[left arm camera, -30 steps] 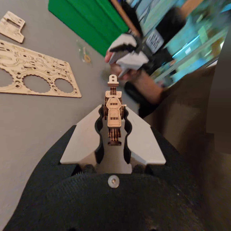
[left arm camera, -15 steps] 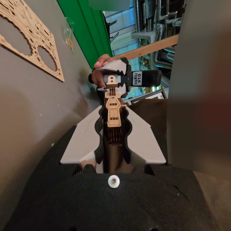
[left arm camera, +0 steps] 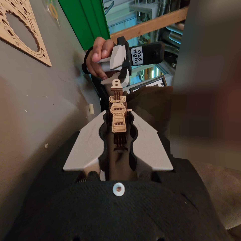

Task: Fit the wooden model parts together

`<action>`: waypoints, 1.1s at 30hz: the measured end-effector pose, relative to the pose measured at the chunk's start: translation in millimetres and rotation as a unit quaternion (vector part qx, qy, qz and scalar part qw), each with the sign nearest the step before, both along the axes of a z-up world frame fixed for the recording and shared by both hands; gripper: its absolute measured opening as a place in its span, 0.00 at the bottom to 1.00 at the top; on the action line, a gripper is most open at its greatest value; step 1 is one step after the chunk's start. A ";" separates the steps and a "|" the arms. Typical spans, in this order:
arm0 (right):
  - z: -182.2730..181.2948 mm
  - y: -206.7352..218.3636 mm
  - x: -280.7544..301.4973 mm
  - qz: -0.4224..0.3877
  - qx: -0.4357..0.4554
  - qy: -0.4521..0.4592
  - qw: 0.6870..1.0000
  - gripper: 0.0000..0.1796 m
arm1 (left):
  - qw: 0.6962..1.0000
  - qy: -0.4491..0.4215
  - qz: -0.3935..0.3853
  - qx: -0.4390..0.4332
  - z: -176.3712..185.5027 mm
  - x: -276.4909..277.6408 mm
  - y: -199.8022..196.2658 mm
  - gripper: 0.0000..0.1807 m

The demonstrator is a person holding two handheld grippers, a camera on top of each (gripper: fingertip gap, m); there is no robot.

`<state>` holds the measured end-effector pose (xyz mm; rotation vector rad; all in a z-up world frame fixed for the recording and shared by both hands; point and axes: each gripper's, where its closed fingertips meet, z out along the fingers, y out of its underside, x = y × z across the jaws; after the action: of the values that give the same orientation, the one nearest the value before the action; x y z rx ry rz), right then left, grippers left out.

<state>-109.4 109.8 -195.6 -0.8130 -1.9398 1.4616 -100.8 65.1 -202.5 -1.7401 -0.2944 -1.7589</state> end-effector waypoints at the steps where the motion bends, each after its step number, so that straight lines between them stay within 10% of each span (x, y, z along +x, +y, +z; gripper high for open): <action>1: -1.0 -1.5 0.7 0.004 0.001 -0.002 1.000 0.11 | 1.000 -0.001 -0.001 0.000 -0.1 -0.1 0.0 0.16; 33: 2.3 -27.5 15.5 0.066 0.007 0.007 0.998 0.08 | 0.999 -0.003 -0.051 0.017 4.4 15.9 -9.9 0.15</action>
<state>-93.9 82.3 -193.3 -0.6779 -2.0243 1.5223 -84.9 55.3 -198.1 -1.7541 -0.1805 -1.8294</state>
